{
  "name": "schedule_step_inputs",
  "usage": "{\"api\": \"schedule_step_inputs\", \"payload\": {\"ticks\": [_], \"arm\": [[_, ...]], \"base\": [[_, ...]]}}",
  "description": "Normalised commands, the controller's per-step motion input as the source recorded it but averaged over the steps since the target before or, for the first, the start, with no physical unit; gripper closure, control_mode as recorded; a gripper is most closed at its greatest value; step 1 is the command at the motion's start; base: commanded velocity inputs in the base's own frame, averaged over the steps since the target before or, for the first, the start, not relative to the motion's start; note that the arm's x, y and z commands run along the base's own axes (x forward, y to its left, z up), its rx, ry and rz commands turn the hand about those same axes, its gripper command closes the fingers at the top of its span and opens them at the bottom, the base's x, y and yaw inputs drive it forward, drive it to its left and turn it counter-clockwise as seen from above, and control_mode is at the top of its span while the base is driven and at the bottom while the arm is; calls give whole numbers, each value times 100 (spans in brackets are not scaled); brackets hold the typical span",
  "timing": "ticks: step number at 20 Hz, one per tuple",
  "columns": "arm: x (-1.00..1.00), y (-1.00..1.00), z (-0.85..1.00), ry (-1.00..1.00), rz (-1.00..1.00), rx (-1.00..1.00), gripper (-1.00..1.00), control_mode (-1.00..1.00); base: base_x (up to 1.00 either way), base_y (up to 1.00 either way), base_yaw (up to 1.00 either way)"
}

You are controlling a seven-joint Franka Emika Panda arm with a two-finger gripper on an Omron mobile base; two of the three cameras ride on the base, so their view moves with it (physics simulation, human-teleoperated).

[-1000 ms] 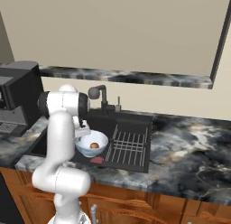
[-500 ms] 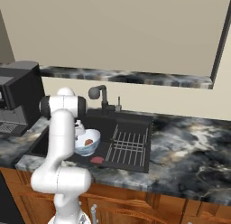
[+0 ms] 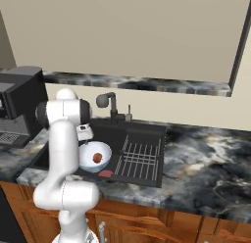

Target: Pick the apple from the cabinet and place it in the bowl. Then pick the bowl and place it in the sink. Then turn on the sink facuet.

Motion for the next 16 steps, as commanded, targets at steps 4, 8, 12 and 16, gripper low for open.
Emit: {"api": "schedule_step_inputs", "payload": {"ticks": [4,8,12,16], "arm": [[-42,-20,100,-3,-11,2,-100,-100],[-71,-1,100,-8,-7,1,-100,-100],[-79,0,100,-13,-6,0,-100,-100],[-75,-6,100,-16,-9,0,-100,-100]], "base": [[0,0,0],[0,0,0],[0,0,0],[0,0,0]]}}
